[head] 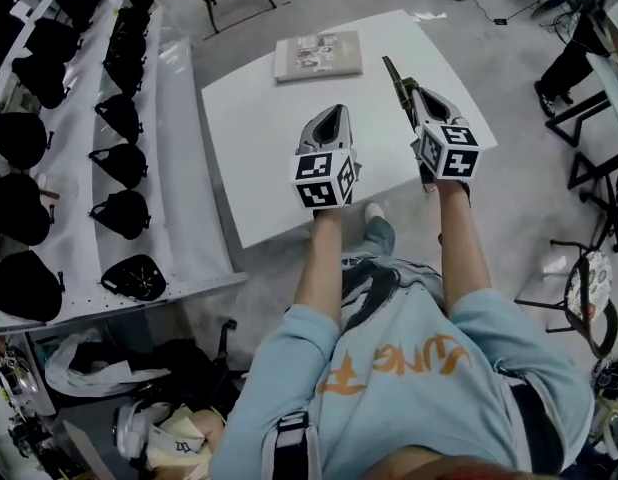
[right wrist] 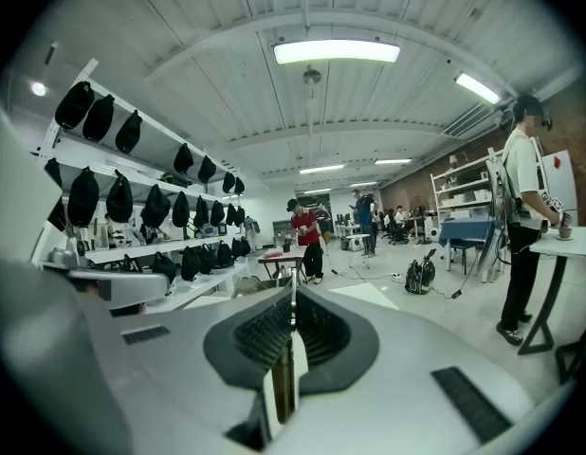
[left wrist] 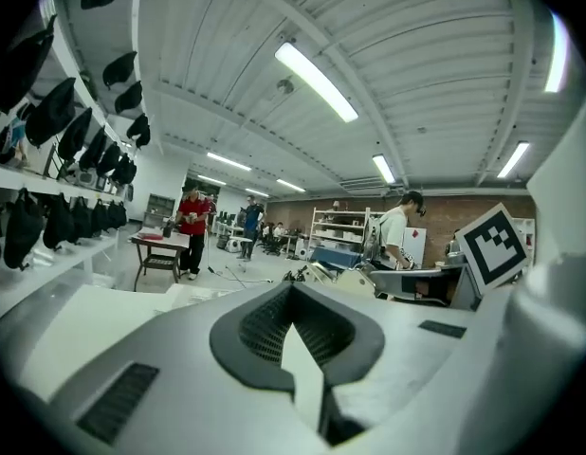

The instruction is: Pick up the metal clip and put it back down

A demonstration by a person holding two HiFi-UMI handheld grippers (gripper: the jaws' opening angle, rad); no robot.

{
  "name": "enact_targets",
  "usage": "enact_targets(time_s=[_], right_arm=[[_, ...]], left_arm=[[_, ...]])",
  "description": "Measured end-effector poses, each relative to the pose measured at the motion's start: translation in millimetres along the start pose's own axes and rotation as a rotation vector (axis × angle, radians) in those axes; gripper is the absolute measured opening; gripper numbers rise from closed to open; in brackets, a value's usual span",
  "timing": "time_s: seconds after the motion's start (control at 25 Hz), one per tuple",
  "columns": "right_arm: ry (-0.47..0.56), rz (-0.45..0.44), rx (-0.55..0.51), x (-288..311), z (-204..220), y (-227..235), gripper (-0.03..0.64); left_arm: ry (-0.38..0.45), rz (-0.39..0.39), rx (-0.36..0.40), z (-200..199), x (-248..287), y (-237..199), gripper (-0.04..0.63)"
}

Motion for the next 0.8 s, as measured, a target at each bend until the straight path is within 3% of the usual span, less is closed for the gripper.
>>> enact_targets(time_s=[0.4, 0.8], right_arm=[[-0.064, 0.031, 0.037, 65, -3, 59, 0.032], [-0.161, 0.039, -0.01, 140, 2, 107, 0.032]], left_arm=[[-0.072, 0.042, -0.044, 0, 88, -10, 0.006], [-0.136, 0.065, -0.117, 13, 163, -24, 0.006]])
Point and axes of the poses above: the fingertips, and each gripper's own axes: x forward along the fingers, y to its right, z out of its underside, the point moved 6 cm from there along -x, backward along the fingers, and after that the axes turned 10 degrees about -y, right-handed, at the moved point
